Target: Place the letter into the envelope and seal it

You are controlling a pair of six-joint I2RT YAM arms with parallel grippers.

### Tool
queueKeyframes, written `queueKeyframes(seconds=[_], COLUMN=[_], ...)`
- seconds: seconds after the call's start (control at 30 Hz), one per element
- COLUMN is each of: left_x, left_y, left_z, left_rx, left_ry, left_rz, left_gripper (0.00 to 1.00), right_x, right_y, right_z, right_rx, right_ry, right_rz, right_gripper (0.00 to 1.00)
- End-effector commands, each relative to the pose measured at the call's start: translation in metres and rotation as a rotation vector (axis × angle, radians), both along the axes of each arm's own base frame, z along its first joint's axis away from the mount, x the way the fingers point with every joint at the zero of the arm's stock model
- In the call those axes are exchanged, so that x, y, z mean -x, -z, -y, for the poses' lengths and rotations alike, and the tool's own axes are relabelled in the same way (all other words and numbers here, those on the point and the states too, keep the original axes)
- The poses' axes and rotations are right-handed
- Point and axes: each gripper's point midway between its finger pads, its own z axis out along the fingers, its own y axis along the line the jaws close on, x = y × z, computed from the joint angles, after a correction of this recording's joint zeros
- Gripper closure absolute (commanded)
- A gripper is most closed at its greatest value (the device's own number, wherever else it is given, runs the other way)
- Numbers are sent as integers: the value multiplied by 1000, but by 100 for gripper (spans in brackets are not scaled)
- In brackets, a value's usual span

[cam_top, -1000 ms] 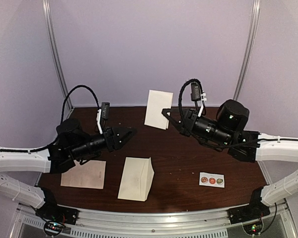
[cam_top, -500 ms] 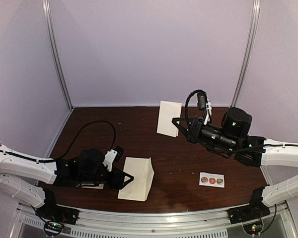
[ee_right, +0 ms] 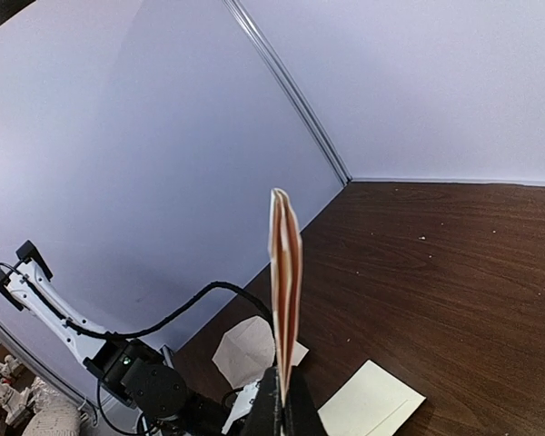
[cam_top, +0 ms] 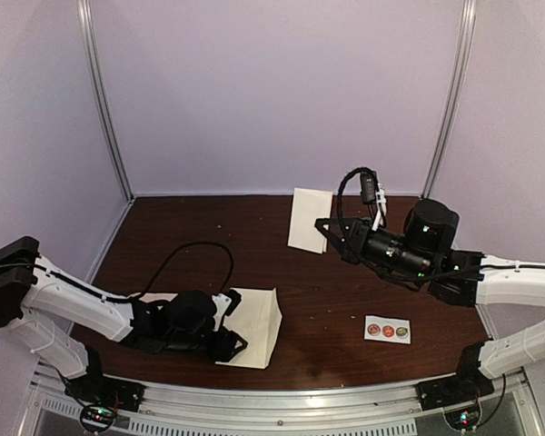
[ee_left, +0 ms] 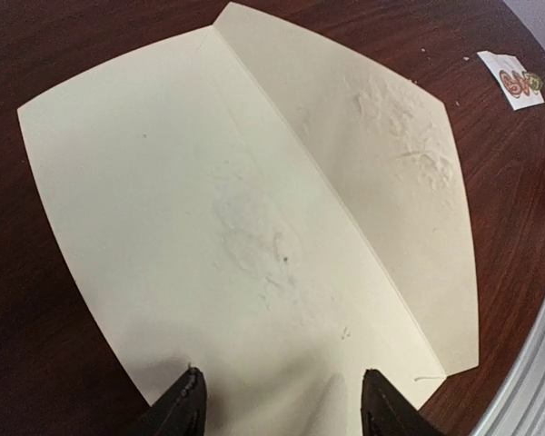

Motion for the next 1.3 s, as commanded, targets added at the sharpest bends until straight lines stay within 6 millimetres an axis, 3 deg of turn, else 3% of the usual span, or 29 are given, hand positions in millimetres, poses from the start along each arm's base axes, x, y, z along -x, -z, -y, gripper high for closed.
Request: queueKeyframes(seconds=[0.0, 0.27, 0.4, 0.53, 0.7, 0.9, 1.07, 1.27], left_x=[-10, -1, 6, 7, 6, -11, -39, -60], left_y=[-9, 8, 11, 10, -6, -49, -72, -68], left_z=[25, 32, 45, 64, 78, 64, 40, 20], left_rx=[61, 87, 99, 111, 162, 215, 358, 410], left_ry=[1, 4, 36, 59, 63, -62, -231, -352], left_rz=[28, -52, -71, -76, -68, -33, -132, -207], left_gripper=[40, 43, 43, 44, 44, 42, 41, 42], right_x=[-3, -5, -6, -8, -13, -27, -36, -19], right_y=[5, 7, 9, 11, 22, 53, 95, 108], right_z=[1, 1, 0, -2, 5, 22, 24, -12], right_rx=[-5, -7, -9, -4, 34, 171, 385, 389], right_ry=[-1, -3, -7, -13, 10, 40, 22, -209], right_rz=[-5, -12, -14, -24, -56, -136, -217, -290], right_gripper=[100, 100, 100, 100, 100, 100, 100, 100])
